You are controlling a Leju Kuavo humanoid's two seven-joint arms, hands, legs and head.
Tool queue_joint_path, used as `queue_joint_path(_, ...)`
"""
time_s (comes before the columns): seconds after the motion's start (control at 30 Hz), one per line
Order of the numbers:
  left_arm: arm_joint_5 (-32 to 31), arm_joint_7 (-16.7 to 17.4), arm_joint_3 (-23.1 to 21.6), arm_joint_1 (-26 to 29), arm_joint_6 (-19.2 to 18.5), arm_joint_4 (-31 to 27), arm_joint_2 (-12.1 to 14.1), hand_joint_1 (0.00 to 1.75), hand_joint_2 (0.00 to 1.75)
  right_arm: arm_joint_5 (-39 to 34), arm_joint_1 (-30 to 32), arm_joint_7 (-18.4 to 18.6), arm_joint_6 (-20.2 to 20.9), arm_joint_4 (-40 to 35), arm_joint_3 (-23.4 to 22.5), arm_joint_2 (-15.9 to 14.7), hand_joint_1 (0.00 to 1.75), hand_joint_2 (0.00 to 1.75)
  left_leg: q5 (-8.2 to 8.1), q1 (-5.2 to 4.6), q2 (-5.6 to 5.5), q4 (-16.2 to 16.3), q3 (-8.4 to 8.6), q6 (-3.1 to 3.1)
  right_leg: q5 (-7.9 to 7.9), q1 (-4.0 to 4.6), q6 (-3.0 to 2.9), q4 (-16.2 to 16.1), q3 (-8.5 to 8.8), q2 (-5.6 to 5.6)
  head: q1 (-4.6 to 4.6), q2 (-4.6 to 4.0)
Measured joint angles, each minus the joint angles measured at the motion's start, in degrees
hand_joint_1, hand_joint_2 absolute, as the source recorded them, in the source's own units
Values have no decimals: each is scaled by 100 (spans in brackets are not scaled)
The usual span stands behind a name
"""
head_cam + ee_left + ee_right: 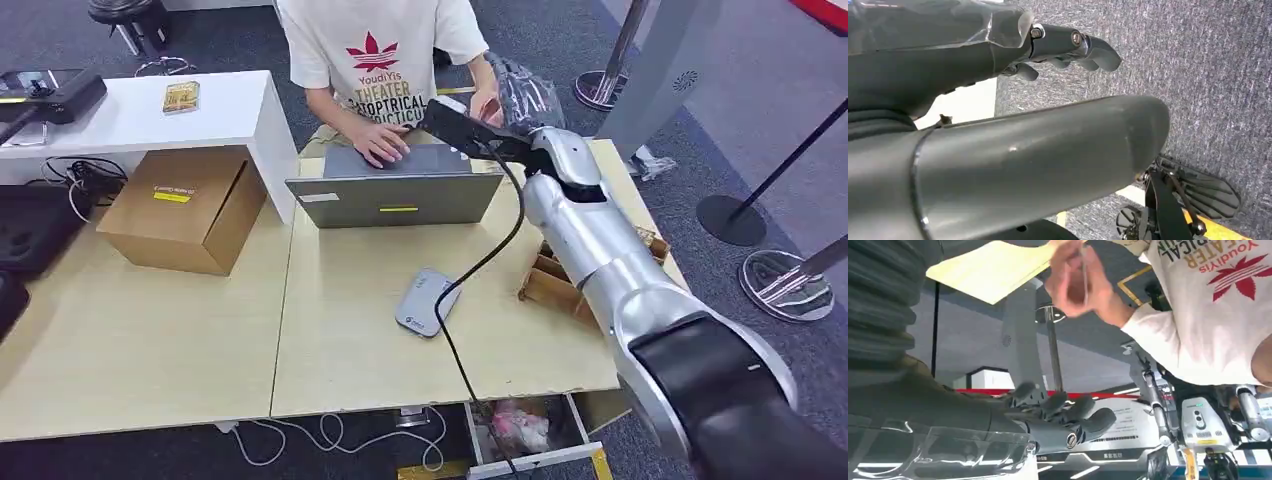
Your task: Pass the card to the sensor for recognition and then transmit it.
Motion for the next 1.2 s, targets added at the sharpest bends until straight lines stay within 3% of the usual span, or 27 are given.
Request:
queue_joint_path(0.2,44,2,0,1,0,0,-9,0,0,-300,247,-317,-284,-212,-276,0,0,175,0,0,0,0,-1,0,0,0,0,0,-1,0,0,0)
queue_joint_path(0.4,138,-13,0,12,17,0,-30,0,0,-1299,638,-974,-382,-598,-836,2,0,175,0,0,-2,0,-1,0,0,0,0,0,0,-1,0,0)
queue_joint_path(0.63,297,9,2,31,112,2,-63,0,0,-1939,1271,-1338,-441,-1261,-1259,7,0,175,-1,0,-1,0,-1,0,-1,0,0,-1,0,-2,0,0)
queue_joint_path(0.87,485,57,24,86,225,2,-120,0,0,-2068,1701,-1421,-619,-1760,-1270,50,0,175,-1,0,0,-3,-1,0,-2,0,-1,0,-1,-2,0,0)
queue_joint_path(1.2,723,107,197,153,361,4,-199,0,0,-1688,2444,-1209,-1536,-2633,-955,79,0,175,-1,0,-1,-3,-1,0,-3,0,-1,-2,-2,-1,2,0)
